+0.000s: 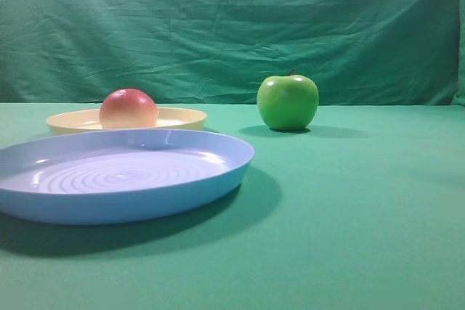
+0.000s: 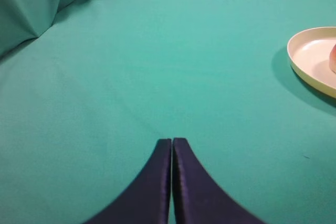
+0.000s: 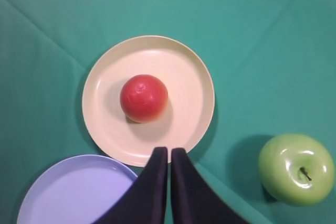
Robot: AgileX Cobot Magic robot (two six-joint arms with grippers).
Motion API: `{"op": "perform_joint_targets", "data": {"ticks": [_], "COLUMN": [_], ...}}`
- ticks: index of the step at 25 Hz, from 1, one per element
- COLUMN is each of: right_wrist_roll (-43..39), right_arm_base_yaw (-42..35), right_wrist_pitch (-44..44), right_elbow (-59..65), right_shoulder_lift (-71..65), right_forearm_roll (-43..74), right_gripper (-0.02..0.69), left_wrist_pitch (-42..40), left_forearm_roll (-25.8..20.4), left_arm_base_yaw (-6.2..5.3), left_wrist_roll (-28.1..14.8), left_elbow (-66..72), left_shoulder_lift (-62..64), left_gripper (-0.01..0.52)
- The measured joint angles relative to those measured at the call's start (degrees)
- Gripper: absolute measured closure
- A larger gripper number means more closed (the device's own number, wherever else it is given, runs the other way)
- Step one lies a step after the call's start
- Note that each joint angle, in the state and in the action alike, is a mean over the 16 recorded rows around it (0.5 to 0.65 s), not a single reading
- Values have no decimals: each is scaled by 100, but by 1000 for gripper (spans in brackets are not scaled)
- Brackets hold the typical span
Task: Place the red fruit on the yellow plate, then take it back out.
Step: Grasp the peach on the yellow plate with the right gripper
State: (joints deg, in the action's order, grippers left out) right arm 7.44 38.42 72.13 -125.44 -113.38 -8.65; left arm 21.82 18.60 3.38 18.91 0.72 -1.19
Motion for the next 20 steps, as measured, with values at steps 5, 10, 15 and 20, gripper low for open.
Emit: {"op": "perform_joint_targets", "data": {"ticks": [5,10,15,20], "right_wrist_roll": [-192,-344,-398,-447], "right_arm_base_yaw": [-11,-75,-198,-333], "right_wrist_pitch": [27,53,72,84], "right_elbow": [83,147,215,597], "right_shoulder_lift": [586,1090,1444,1916], "right_forearm_roll": [156,314,484,676], "right_gripper": [665,665,665,665], "left_wrist_pitch": [0,0,0,0], "left_forearm_roll": [0,0,0,0], "left_arm_base_yaw": [0,0,0,0], "left_wrist_roll": [0,0,0,0], "left_elbow": [0,0,0,0], "left_shoulder_lift": [0,0,0,0], "left_gripper": [514,514,514,514]}}
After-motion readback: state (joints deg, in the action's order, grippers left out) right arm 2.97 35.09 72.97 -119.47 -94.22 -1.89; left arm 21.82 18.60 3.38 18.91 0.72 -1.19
